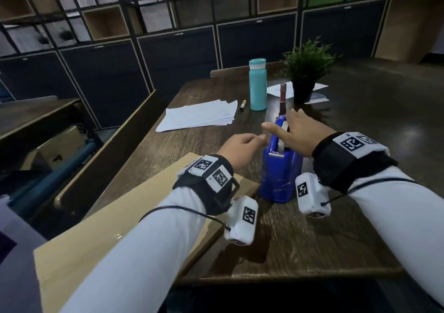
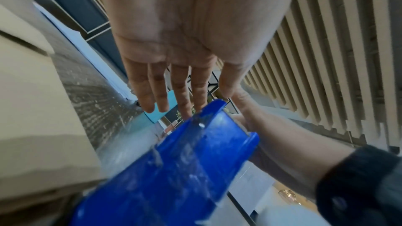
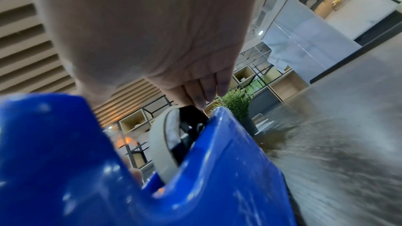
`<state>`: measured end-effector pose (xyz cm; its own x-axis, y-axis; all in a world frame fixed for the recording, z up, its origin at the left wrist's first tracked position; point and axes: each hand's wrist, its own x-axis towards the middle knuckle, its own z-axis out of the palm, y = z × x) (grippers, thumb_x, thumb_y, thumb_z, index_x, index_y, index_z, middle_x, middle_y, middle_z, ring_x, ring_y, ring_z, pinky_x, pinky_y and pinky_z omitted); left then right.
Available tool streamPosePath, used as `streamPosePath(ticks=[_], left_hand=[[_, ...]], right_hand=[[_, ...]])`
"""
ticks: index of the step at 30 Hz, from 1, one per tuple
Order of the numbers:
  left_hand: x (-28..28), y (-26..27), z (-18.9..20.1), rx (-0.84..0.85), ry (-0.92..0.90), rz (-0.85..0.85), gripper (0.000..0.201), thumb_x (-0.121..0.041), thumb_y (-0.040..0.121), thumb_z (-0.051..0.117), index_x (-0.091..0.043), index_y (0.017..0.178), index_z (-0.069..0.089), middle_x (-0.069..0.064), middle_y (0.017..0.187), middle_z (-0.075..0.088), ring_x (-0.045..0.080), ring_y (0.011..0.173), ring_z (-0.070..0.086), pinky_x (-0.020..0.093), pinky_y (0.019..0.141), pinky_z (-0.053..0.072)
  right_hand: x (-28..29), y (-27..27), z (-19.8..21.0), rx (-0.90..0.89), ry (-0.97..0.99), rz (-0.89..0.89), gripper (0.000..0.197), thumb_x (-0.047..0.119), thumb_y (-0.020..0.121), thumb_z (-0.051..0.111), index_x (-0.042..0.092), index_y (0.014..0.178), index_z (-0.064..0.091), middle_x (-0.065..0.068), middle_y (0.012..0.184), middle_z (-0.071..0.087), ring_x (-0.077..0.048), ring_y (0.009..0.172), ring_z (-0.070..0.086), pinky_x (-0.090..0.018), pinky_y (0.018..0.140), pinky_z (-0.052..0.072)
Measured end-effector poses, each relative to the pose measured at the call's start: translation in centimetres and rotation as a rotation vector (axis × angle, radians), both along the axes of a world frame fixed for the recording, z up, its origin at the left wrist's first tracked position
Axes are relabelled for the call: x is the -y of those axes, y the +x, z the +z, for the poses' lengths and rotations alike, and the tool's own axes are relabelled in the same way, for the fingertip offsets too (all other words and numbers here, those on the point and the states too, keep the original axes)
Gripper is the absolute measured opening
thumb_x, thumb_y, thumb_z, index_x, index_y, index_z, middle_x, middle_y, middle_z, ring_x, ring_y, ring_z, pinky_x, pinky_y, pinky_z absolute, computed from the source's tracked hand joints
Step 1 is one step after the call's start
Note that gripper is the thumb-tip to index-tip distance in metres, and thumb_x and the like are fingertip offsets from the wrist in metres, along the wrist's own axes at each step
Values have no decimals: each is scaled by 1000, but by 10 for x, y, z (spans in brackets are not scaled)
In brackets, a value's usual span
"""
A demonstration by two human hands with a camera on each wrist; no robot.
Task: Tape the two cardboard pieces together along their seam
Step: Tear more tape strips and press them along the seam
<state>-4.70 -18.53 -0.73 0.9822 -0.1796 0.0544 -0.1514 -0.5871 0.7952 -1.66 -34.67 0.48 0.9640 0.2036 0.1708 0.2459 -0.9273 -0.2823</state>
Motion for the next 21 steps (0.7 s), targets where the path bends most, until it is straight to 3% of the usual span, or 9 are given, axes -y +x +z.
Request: streamPosePath(ticks=[2, 6, 9, 11, 14, 16, 17, 18, 21], left_hand=[[8, 0, 0, -68, -21, 8, 40, -38, 100, 39, -15, 116, 68, 3, 122, 64, 14, 109, 56, 35, 100, 42], [19, 1, 0, -208, -95, 35, 47, -45, 99, 38, -14, 114, 70, 5, 114, 66, 5, 87, 53, 31, 94, 37], [22, 5, -2, -308, -120, 108, 54, -54, 94, 42, -12, 114, 70, 10, 128, 62, 20, 110, 56, 39, 104, 37], [22, 7, -3, -354, -129, 148, 56, -56, 91, 46, -12, 117, 67, 8, 129, 61, 25, 116, 54, 41, 105, 38], [21, 13, -6, -400, -187, 152, 53, -53, 92, 48, -9, 113, 69, 3, 111, 69, 16, 97, 62, 30, 87, 48], [20, 10, -3, -423, -242, 142, 47, -49, 93, 49, -9, 104, 71, -2, 74, 73, 7, 62, 66, 17, 57, 52], [21, 8, -1, -433, -256, 137, 45, -48, 94, 49, -10, 104, 71, -3, 66, 71, 7, 55, 64, 17, 48, 49], [21, 7, 0, -442, -259, 131, 45, -48, 93, 50, -10, 107, 72, -3, 70, 69, 9, 60, 61, 21, 50, 48], [25, 4, 3, -419, -270, 142, 40, -42, 91, 57, -10, 111, 71, -3, 88, 59, 6, 71, 47, 28, 72, 38]], right_hand=[[3, 4, -1, -36, 4, -11, 85, 71, 87, 23, 1, 127, 51, -21, 131, 48, -30, 122, 46, -39, 98, 36], [7, 15, -2, -83, -2, -36, 94, 80, 76, 9, 7, 95, 65, -26, 123, 53, -30, 111, 52, -36, 86, 37], [5, 18, -1, -63, -25, -32, 84, 76, 82, 10, 8, 69, 57, -22, 100, 56, -27, 91, 52, -34, 77, 36], [3, 19, -2, -53, -39, -23, 82, 74, 85, 10, 8, 66, 55, -17, 92, 50, -23, 85, 46, -33, 78, 35], [2, 23, -4, -46, -45, -14, 83, 73, 86, 10, 7, 62, 55, -13, 81, 50, -23, 83, 49, -33, 76, 36], [2, 24, -5, -38, -42, -12, 83, 75, 84, 10, 8, 59, 53, -11, 76, 52, -23, 77, 55, -34, 73, 39], [2, 23, -5, -35, -43, -17, 83, 76, 84, 10, 9, 60, 53, -11, 78, 52, -21, 72, 54, -34, 71, 39], [1, 23, -5, -34, -48, -26, 83, 76, 83, 10, 9, 61, 53, -11, 80, 52, -18, 67, 52, -33, 70, 40], [0, 24, -4, -37, -72, -41, 85, 77, 83, 9, 8, 61, 53, -11, 77, 52, -18, 65, 50, -34, 70, 39]])
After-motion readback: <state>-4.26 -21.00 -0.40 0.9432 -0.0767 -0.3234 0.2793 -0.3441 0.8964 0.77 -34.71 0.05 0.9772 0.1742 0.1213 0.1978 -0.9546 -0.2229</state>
